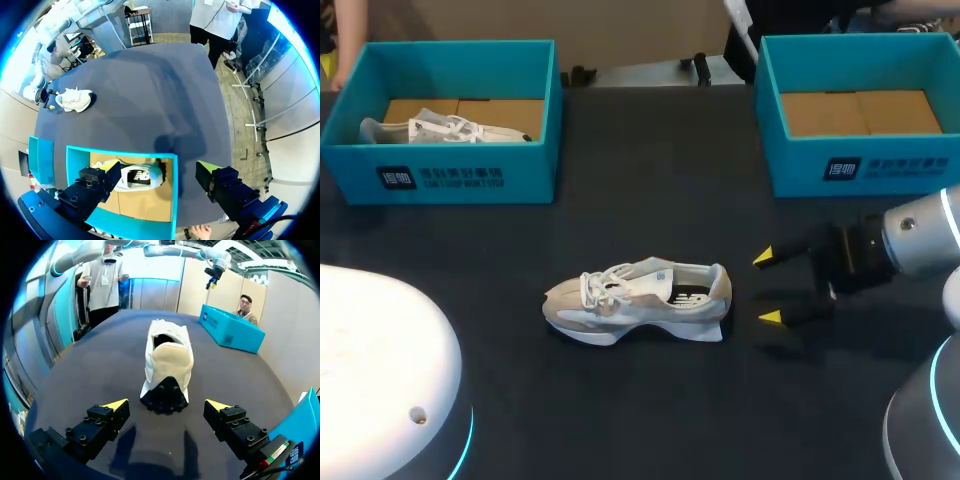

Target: Take the shoe out of the shoebox, open the shoe tongue, remove and reinsert the insole, then place the shoe into the shoebox

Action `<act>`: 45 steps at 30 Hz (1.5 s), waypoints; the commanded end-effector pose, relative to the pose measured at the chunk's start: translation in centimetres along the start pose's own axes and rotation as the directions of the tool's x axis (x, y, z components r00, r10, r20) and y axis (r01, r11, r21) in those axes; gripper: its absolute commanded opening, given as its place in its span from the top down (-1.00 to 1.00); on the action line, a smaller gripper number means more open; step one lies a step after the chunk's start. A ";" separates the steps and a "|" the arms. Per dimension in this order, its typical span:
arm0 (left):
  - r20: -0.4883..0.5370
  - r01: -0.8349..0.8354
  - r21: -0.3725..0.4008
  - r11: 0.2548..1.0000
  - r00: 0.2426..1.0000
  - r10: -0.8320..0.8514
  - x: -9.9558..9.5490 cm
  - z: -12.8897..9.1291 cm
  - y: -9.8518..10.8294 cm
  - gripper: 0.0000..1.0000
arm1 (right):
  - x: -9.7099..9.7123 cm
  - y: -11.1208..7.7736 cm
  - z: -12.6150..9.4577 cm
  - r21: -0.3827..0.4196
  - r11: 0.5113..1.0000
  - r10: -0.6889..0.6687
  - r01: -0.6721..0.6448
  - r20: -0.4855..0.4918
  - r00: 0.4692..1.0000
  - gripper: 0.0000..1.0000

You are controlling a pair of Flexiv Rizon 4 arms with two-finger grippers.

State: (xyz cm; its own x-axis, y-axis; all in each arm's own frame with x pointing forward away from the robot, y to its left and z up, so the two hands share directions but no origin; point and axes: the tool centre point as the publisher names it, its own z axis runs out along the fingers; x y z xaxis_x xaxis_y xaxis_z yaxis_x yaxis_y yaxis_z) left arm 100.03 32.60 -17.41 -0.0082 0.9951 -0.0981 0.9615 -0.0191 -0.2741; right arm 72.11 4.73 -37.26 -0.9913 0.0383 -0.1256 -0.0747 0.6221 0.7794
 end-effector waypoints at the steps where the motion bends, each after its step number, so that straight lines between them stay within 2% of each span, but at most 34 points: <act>1: -0.002 -0.001 -0.002 1.000 1.000 0.001 0.0 0.0 -0.1 -1.00 | -0.6 -0.4 1.0 -0.005 1.000 -0.002 0.002 0.009 1.000 -1.00; 10: -0.002 -0.001 -0.002 1.000 1.000 0.001 0.0 0.0 -0.1 -1.00 | 0.0 -0.4 2.2 -0.017 1.000 0.024 -0.023 0.070 0.997 -1.00; 20: -0.002 -0.001 -0.002 1.000 1.000 0.001 0.0 0.0 -0.1 -1.00 | 0.0 0.5 3.7 -0.034 0.997 0.077 -0.074 0.102 0.992 -1.00; 28: -0.002 -0.001 -0.002 1.000 1.000 0.001 0.0 0.0 -0.1 -1.00 | -0.4 0.9 4.7 -0.040 0.994 0.108 -0.104 0.095 0.990 -1.00; 45: -0.002 -0.001 -0.002 1.000 1.000 0.001 0.0 0.0 -0.1 -1.00 | 0.1 2.0 7.6 -0.095 0.986 0.143 -0.137 0.060 0.988 -1.00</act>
State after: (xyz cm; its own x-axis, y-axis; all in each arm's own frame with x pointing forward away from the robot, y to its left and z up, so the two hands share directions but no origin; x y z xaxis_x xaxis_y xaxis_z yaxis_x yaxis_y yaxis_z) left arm 100.03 32.60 -17.41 -0.0081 0.9951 -0.0981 0.9615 -0.0191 -0.2741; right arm 72.41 11.17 -39.92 -0.9840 0.1720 -0.0471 0.0532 0.5354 0.8429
